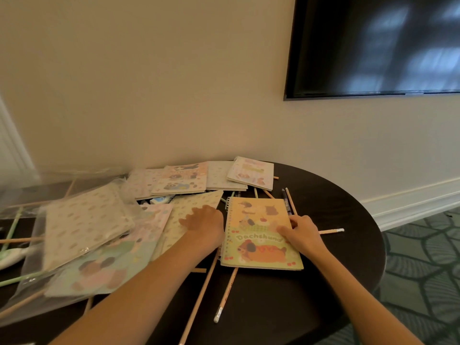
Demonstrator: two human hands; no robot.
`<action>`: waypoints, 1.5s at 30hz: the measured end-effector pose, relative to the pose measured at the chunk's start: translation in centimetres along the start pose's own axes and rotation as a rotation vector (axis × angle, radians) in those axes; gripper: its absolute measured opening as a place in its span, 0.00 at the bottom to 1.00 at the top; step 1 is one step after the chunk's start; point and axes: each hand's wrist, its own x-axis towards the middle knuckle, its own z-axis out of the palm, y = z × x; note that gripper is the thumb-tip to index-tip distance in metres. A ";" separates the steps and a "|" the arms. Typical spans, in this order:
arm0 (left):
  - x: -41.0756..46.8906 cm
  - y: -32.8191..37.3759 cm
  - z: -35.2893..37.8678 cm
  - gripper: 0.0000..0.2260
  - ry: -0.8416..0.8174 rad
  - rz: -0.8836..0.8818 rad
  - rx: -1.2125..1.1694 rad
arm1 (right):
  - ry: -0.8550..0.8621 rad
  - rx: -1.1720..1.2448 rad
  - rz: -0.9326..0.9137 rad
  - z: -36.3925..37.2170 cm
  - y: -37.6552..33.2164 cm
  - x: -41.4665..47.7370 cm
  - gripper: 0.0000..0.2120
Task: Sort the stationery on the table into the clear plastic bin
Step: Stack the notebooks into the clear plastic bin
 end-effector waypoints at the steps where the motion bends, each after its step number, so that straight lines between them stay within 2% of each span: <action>1: 0.1 -0.1 0.0 0.20 0.034 0.005 -0.030 | -0.004 -0.012 -0.013 0.1 0.1 0.0 0.14; 5: -0.2 -0.6 -0.4 0.15 0.206 0.117 -0.109 | -0.018 0.012 -0.028 0.1 0.3 -0.3 0.16; 9: -1.4 -0.5 -1.6 0.14 0.377 0.215 -0.182 | 0.020 0.070 -0.003 -0.5 -0.3 -1.2 0.24; 14: -3.0 -0.2 -2.7 0.18 0.510 0.334 -0.270 | 0.205 0.131 -0.243 -0.6 -2.8 -3.0 0.17; 15: -3.5 -0.2 -2.9 0.19 0.542 0.372 -0.269 | 0.158 0.213 -0.251 -0.5 -3.5 -3.2 0.15; 17: -4.4 -0.3 -3.3 0.22 0.616 0.458 -0.248 | -0.006 0.537 -0.189 -0.5 -5.6 -3.9 0.14; 19: -5.6 -0.7 -4.0 0.24 0.676 0.538 -0.236 | -0.208 0.974 -0.096 -0.5 -7.1 -4.5 0.20; 21: -6.7 -1.9 -4.5 0.26 0.768 0.661 -0.187 | -0.344 1.255 -0.018 -0.5 -7.9 -4.8 0.30; 24: -6.8 -4.8 -4.4 0.23 0.887 0.954 -0.025 | -0.458 1.464 0.010 -0.1 -8.4 -4.9 0.36; 26: -6.4 -7.3 -3.7 0.21 0.870 1.022 0.103 | -0.527 1.530 0.022 0.3 -8.7 -5.1 0.36; 29: -6.6 -10.4 -2.8 0.26 0.764 1.083 0.157 | -0.562 1.464 0.084 1.7 -9.1 -5.5 0.27; 31: -7.0 -12.0 -2.4 0.30 0.738 1.066 0.224 | -0.489 1.319 0.127 3.2 -9.8 -5.6 0.21; 35: -6.7 -15.7 -2.0 0.27 0.816 0.985 0.171 | -0.320 1.014 0.034 6.0 -12.8 -6.5 0.16; 38: -5.6 -18.8 -1.0 0.27 0.804 0.721 0.161 | -0.197 1.005 -0.059 7.2 -14.7 -6.9 0.16; 40: -4.7 -21.4 -0.4 0.25 0.688 0.452 0.047 | -0.186 1.079 -0.047 7.6 -15.3 -6.9 0.17; 42: -4.3 -23.8 0.1 0.27 0.462 0.215 -0.130 | -0.218 1.140 -0.006 7.8 -15.3 -7.0 0.16; 45: -4.0 -26.0 1.5 0.39 0.232 0.078 -0.214 | -0.260 1.115 0.035 7.8 -15.2 -7.3 0.17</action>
